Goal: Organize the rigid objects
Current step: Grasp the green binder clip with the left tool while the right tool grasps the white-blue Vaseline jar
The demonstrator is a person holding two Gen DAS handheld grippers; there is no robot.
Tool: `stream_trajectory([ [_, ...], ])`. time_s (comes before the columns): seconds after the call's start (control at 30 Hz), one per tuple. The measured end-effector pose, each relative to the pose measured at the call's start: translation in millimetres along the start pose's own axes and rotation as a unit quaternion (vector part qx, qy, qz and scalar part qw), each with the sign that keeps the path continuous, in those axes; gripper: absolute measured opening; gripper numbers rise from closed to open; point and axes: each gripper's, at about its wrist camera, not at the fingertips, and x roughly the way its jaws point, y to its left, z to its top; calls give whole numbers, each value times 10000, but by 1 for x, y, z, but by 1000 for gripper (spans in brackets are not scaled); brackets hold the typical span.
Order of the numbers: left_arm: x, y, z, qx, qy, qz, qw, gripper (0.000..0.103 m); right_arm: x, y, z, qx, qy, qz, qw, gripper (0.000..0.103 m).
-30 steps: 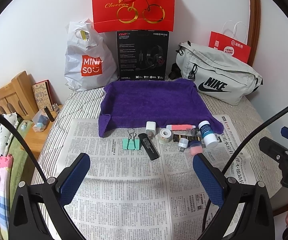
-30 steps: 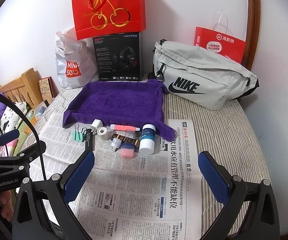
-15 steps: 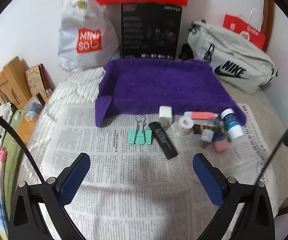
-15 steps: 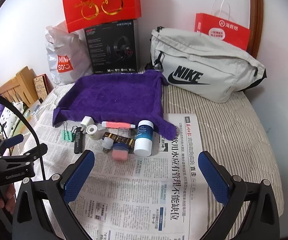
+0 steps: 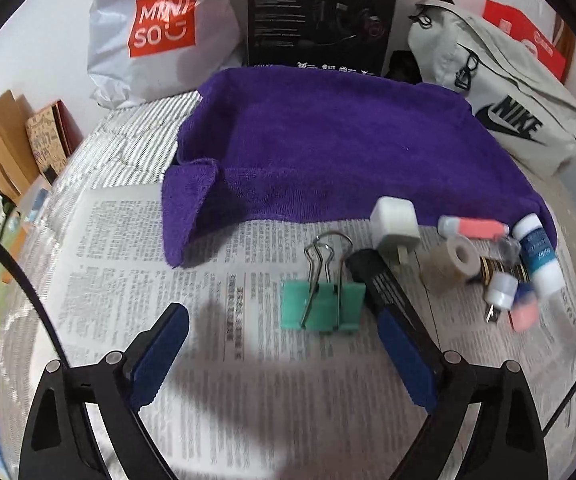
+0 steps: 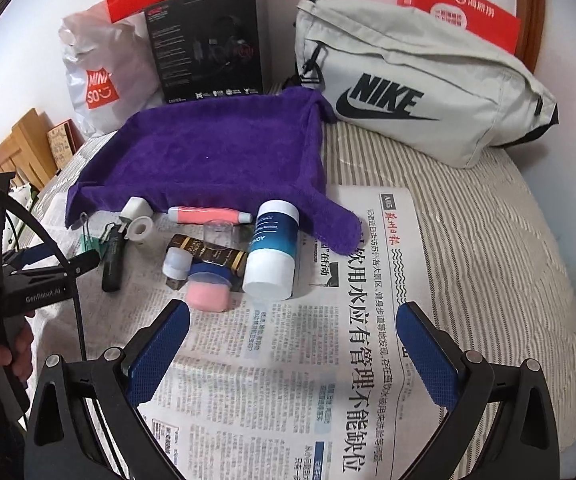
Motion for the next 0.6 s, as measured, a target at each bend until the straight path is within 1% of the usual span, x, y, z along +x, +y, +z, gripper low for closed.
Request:
stream_trajectory([
  [0.13, 7, 1, 3, -53, -143, -118, 9998, 94, 11, -6, 2, 111, 66, 77, 9999, 102],
  [0.27, 6, 3, 0, -112, -302, -381, 9988, 84, 21, -9, 3, 193, 159, 85, 9997, 102],
  [0.3, 5, 5, -2, -80, -345, -351, 9988, 80, 23, -9, 4, 194, 181, 87, 9996, 102],
  [0.37, 4, 5, -4, -20, -384, -282, 9989, 76, 29, -7, 4, 193, 219, 110, 9995, 102],
  [0.53, 6, 4, -4, 209, -432, -120, 9988, 76, 42, -1, 5, 162, 340, 176, 9991, 102],
  [0.57, 7, 4, -4, 251, -427, -48, 9988, 74, 43, 1, 5, 130, 354, 177, 9991, 102],
  [0.6, 7, 4, -4, 293, -431, 13, 9986, 70, 45, 4, 6, 95, 347, 168, 9992, 102],
])
